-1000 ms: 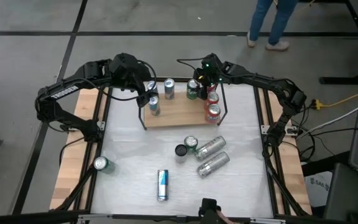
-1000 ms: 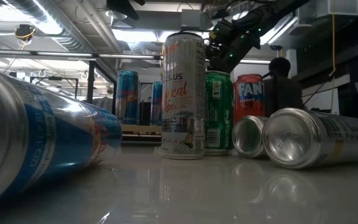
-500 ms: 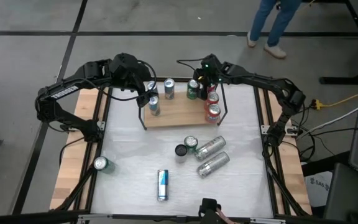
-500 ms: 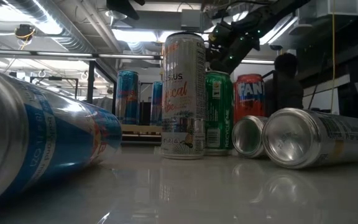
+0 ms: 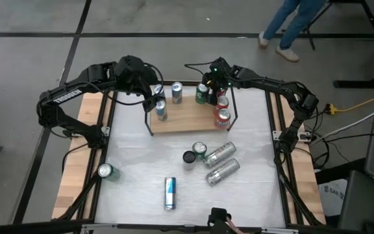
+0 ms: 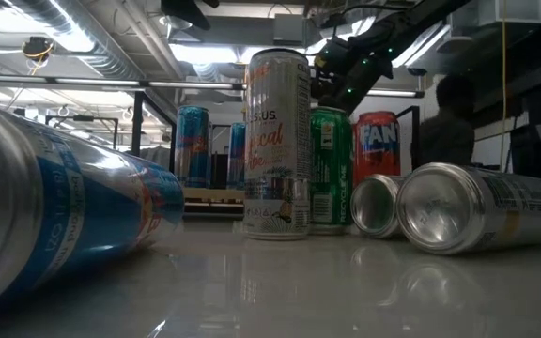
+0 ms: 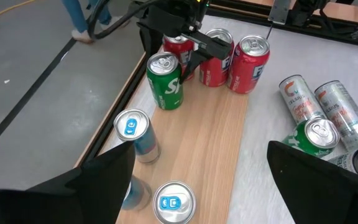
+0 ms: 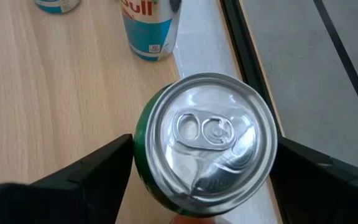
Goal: Sort soda cans
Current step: Put the green soda can on the shelf, then put the green soda can on the shelf and align with the other green soda cans
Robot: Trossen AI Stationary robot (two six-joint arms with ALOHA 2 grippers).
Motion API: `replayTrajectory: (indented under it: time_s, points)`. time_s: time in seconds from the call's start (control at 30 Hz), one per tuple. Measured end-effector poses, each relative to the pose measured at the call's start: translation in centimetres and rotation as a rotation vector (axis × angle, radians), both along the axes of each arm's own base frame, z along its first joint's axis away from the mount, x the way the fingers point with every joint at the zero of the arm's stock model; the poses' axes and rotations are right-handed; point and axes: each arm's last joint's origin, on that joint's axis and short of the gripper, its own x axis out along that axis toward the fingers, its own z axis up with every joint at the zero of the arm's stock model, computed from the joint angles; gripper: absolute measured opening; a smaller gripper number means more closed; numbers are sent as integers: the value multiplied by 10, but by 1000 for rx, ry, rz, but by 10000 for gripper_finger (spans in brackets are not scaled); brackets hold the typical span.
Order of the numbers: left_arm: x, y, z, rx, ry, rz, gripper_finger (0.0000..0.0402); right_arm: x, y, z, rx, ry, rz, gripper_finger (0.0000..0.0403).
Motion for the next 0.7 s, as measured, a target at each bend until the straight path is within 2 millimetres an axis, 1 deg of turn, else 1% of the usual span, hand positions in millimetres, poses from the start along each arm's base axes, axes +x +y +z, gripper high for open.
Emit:
replayTrajectory:
  time_s: [0.17, 0.3, 0.53, 0.7]
  points:
    - [0, 0, 0, 0, 0, 0, 355, 0, 0, 1, -3, -6, 0, 344]
    - [0, 0, 0, 0, 0, 0, 355, -2, 2, 8, -16, -20, -1, 344]
    - [0, 0, 0, 0, 0, -1, 355, -17, 12, 42, -69, -90, -5, 344]
    - [0, 0, 0, 1, 0, -1, 355, -28, 31, 68, -93, -129, 24, 344]
